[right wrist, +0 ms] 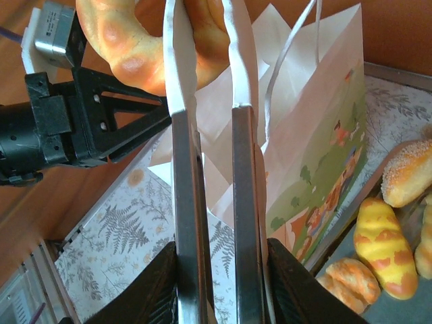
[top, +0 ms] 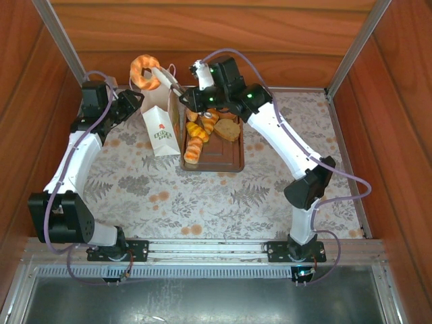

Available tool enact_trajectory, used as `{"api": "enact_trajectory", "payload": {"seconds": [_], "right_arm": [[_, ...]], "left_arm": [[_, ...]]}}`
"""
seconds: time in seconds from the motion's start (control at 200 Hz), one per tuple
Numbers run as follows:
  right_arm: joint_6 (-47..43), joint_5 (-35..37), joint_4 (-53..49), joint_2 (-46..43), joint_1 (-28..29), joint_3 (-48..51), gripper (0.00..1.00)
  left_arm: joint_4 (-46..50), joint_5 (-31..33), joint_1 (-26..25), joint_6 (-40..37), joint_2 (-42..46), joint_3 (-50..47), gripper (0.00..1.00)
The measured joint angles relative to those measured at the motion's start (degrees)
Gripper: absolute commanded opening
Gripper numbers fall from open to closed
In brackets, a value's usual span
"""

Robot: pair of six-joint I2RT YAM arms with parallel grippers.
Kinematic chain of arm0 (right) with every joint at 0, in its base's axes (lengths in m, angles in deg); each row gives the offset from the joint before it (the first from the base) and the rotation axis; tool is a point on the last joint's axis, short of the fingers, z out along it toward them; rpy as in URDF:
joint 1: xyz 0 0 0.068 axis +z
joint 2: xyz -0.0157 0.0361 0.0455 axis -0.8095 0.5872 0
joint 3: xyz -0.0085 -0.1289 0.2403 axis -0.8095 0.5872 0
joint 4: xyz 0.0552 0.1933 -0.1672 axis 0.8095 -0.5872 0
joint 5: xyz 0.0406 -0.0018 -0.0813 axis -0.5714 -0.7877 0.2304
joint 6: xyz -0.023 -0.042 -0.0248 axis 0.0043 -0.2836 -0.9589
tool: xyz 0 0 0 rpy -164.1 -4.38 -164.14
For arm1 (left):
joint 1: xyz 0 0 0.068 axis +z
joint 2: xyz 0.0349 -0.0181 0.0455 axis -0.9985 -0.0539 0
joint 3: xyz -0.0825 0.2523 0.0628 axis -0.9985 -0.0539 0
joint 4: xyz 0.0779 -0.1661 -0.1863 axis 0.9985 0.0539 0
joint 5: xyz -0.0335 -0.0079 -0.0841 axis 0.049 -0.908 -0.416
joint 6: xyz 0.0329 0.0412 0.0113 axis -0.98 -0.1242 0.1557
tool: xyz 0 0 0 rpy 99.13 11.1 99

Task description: Place the fake bread into the paper bag

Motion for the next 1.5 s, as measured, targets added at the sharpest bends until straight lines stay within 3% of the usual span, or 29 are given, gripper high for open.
{"api": "enact_trajectory", "payload": {"seconds": [0.58, 1.499], "right_arm": [[-3.1, 5.81, -8.76, 5.25, 0.35, -6.23, 0.34], [-17.2, 27.26, -19.8, 10.93, 5.33, -16.41, 0.36]], "left_arm": [[-0.52, 1.7, 0.35, 0.94, -2.27, -1.81, 0.42], [-2.27, 2.05, 0.35, 2.14, -1.95, -3.5, 0.41]]}}
